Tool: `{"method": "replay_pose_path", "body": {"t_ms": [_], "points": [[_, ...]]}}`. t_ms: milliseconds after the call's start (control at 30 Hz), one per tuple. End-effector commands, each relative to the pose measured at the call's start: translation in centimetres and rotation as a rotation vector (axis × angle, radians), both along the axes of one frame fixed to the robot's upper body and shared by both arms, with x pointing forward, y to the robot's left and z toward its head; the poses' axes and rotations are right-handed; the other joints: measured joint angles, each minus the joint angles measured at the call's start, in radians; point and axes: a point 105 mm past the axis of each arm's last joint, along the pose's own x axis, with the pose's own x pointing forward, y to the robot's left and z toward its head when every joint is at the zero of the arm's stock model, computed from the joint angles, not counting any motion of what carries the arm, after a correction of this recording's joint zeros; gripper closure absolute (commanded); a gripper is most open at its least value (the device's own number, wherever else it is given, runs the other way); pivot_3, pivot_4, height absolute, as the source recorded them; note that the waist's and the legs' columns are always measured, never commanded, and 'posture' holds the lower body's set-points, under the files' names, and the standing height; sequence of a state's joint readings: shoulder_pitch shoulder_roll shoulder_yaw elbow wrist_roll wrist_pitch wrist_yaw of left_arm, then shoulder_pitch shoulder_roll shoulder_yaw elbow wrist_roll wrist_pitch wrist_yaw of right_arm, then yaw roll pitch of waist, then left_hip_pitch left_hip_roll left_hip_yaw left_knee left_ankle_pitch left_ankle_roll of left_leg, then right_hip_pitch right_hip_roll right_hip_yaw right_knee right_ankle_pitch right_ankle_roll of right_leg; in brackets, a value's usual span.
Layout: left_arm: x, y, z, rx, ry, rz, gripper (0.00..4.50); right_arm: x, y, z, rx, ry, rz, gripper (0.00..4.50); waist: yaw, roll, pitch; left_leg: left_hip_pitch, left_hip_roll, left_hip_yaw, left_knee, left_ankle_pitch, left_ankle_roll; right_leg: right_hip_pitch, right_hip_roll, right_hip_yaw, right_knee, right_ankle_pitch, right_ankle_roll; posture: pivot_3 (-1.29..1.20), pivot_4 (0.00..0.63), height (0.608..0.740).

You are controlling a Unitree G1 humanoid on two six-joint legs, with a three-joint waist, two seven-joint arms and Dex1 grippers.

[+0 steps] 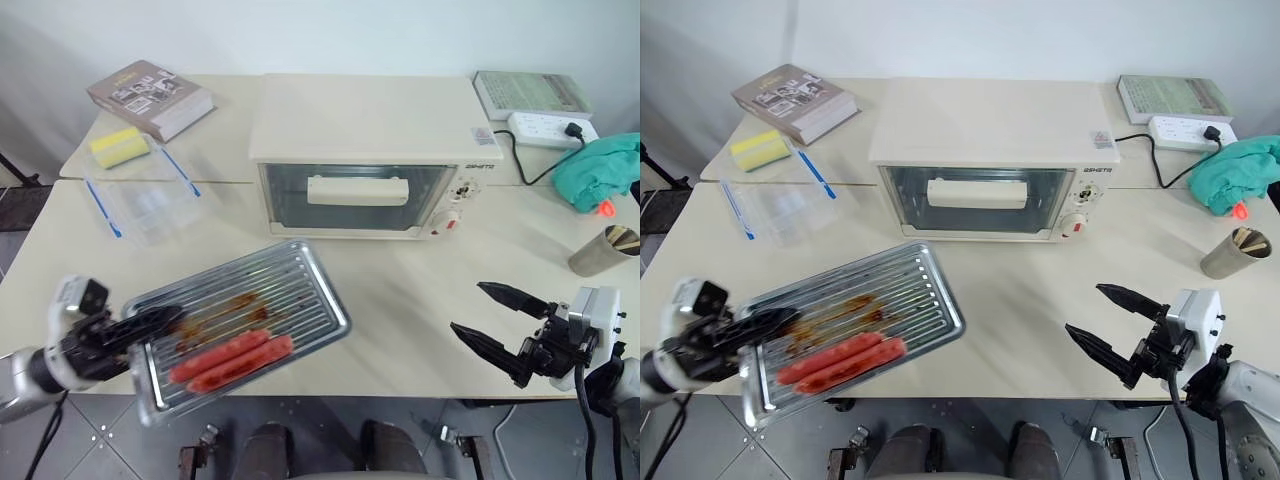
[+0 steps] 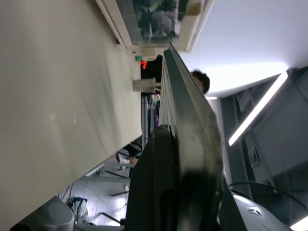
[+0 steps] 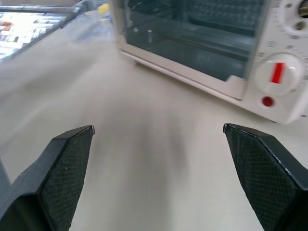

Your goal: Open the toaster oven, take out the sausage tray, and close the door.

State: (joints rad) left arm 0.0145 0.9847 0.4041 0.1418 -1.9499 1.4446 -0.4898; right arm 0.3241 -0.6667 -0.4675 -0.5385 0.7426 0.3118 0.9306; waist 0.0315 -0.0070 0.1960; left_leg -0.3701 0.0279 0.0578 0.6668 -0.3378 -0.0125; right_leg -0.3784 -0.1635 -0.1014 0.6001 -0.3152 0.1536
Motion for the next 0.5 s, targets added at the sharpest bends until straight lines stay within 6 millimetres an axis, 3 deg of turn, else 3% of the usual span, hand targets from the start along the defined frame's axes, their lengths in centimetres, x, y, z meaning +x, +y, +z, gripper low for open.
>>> {"method": "replay_pose_path", "body": {"t_ms": [33,167,267,500], "points": [[1.7,-2.3,-0.9,0.013,0.032,-0.082,4.5,-1.1,0.5,0.9,-0.022,-0.027,0.039,0.01,-0.002,0.0,0.0,0.0,0.0,0.0,0.0,0.0,0.0,0.0,0.0,0.0,0.0,0.0,0.0,0.0,0.15,0.74],[3.7,-4.5,-1.0,0.046,0.024,-0.139,4.5,-1.7,0.8,1.1,-0.032,-0.027,0.045,0.01,-0.008,-0.002,-0.001,0.0,0.0,0.001,0.0,0.0,0.0,0.0,0.0,-0.001,0.001,0.001,0.001,0.0,0.15,0.74],[6.3,-7.3,-1.3,0.099,0.005,-0.191,4.5,-2.4,0.8,1.3,-0.044,-0.032,0.02,0.01,-0.009,-0.002,-0.001,0.002,0.0,0.003,-0.001,0.0,0.0,-0.001,0.0,-0.001,0.003,0.001,0.001,0.0,0.15,0.74],[8.0,-10.9,-2.8,0.257,0.038,-0.299,4.5,-4.0,0.9,1.6,-0.053,-0.03,-0.033,0.01,-0.004,-0.003,-0.001,0.002,0.0,0.003,0.001,0.0,0.0,0.0,0.0,-0.001,0.003,0.001,0.002,0.0,0.15,0.74]]}}
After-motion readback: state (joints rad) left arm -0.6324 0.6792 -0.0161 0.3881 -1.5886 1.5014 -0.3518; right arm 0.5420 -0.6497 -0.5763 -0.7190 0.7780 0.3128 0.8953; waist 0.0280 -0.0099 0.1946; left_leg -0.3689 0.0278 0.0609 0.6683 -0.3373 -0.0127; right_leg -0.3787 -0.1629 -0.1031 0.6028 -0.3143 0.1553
